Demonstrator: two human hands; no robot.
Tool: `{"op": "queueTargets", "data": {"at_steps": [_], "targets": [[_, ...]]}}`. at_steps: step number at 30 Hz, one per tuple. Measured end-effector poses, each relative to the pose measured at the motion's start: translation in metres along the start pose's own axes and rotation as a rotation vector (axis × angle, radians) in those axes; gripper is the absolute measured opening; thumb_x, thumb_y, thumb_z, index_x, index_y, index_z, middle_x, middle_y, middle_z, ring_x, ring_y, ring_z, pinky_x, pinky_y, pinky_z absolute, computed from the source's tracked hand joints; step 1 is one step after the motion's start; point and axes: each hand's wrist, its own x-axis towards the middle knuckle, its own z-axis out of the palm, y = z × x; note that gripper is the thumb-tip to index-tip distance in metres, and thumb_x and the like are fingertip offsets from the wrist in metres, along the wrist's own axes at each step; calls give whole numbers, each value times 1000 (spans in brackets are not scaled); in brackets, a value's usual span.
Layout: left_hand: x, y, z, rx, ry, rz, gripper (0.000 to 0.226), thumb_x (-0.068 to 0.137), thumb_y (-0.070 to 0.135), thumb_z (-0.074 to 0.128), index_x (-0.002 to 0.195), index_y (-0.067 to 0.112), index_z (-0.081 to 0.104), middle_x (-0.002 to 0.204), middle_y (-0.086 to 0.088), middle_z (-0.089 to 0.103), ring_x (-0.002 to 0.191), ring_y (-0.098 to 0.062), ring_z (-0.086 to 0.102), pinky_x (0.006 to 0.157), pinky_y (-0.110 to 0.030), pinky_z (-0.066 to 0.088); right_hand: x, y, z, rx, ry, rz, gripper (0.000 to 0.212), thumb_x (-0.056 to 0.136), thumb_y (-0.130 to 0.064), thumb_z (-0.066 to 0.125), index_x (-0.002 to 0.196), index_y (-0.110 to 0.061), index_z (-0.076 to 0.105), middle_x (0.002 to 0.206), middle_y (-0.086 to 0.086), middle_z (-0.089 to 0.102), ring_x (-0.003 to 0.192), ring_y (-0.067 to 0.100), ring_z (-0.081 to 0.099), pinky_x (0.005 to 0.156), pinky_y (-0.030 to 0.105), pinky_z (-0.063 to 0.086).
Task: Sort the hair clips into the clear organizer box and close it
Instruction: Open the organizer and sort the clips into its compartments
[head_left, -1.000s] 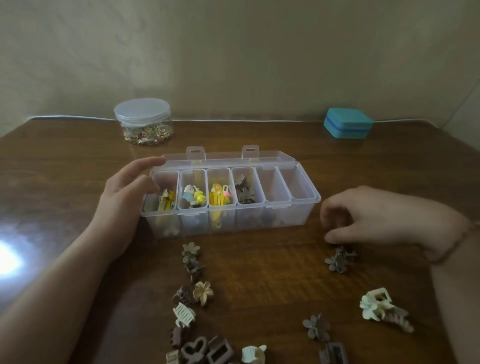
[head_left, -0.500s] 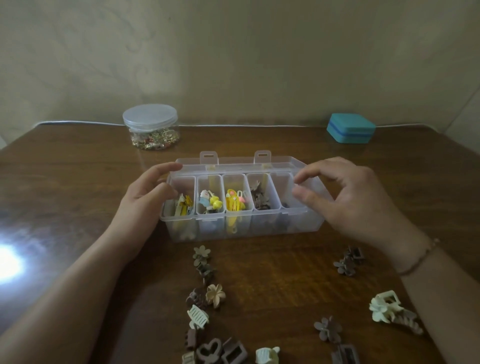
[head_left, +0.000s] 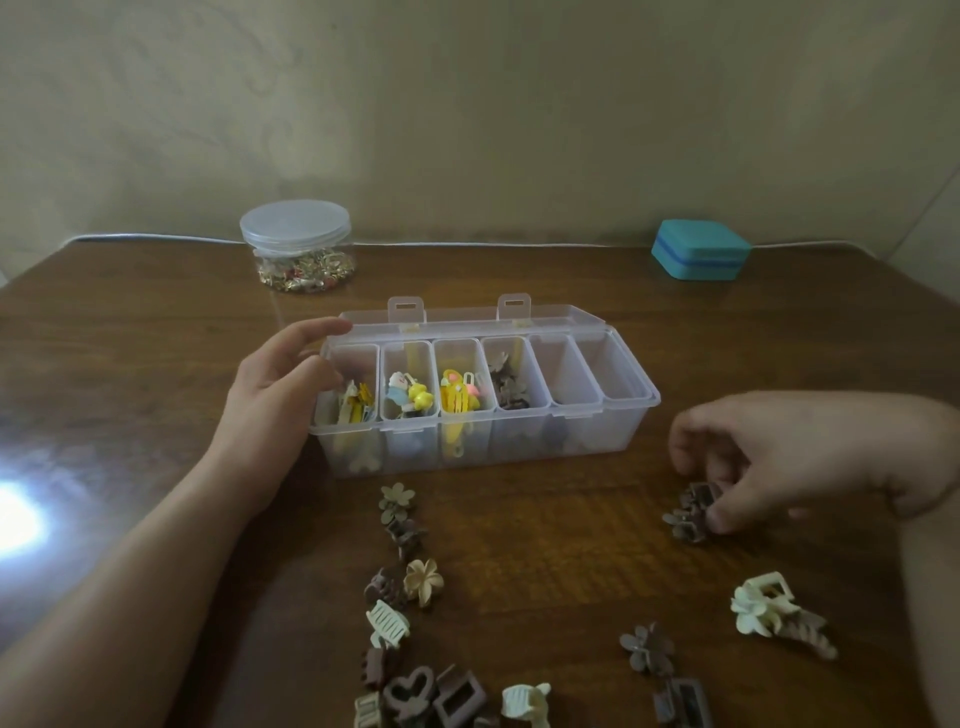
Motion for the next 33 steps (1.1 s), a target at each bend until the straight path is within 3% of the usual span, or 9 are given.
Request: {"op": "queueTargets", "data": {"at_steps": [5, 10, 12, 14, 18, 23, 26, 30, 33], "targets": [[0, 0, 0, -1, -11, 1, 57, 67, 23, 48, 122, 27, 65, 85, 36, 69, 95, 15, 59, 81, -24, 42, 1, 4, -4, -61, 134, 2, 18, 82, -27, 74, 93, -36, 63, 76, -4, 70, 67, 9, 67, 63, 24, 53], [0, -2, -2, 13, -76, -2, 58, 70, 26, 49, 126, 34, 63, 108, 23, 68, 116, -1, 54, 89, -30, 44, -10, 5, -10, 27, 1102, -297, 14, 79, -29, 73, 88, -35, 65, 85, -16, 65, 76, 0, 61, 66, 13, 45], [1, -3, -2, 12, -92, 0, 57, 71, 28, 50, 126, 36, 62, 118, 18, 64, 118, -5, 54, 94, -34, 45, -7, -11, -2, 242, 1256, -526, 14, 84, -25, 70, 97, -28, 66, 89, -15, 66, 78, 1, 63, 70, 10, 48], [1, -4, -2, 13, -107, 3, 58, 71, 28, 50, 127, 37, 62, 122, 15, 63, 118, -7, 55, 96, -36, 45, 1, -26, 9, 305, 1214, -618, 16, 88, -32, 65, 104, -29, 66, 94, -14, 67, 81, 6, 63, 71, 18, 52], [1, -3, -1, 8, -118, 15, 58, 71, 28, 50, 127, 37, 62, 117, 18, 64, 112, -2, 57, 88, -29, 46, 21, -38, 24, -17, 1011, -515, 28, 86, -44, 54, 111, -33, 61, 104, -17, 59, 90, 1, 55, 69, 21, 48], [1, -3, 1, 14, -73, 17, 56, 70, 27, 51, 125, 34, 64, 102, 21, 71, 108, -1, 60, 91, -34, 48, 5, -37, 17, 11, 1110, -621, 15, 85, -41, 62, 93, -29, 65, 85, -16, 61, 79, 0, 56, 63, 9, 41], [0, -3, 1, 8, -32, 15, 56, 70, 25, 51, 124, 31, 65, 99, 21, 72, 108, -1, 60, 93, -36, 49, -13, -34, 13, -72, 838, -622, 19, 80, -56, 61, 76, -37, 62, 71, -13, 62, 71, 5, 60, 54, 15, 43], [0, -3, -1, 4, -18, -8, 55, 70, 25, 51, 123, 32, 66, 102, 20, 71, 111, -6, 60, 99, -43, 49, -17, -29, 18, -239, 169, -192, 24, 75, -59, 68, 94, -54, 55, 93, -32, 58, 85, -7, 57, 64, 26, 52], [0, -2, -1, 13, -18, -13, 56, 70, 25, 51, 123, 32, 66, 107, 20, 69, 117, -10, 58, 104, -47, 46, -11, -33, 26, -221, 40, -100, 26, 77, -41, 77, 94, -46, 57, 85, -12, 65, 79, 5, 62, 70, 27, 55]]}}
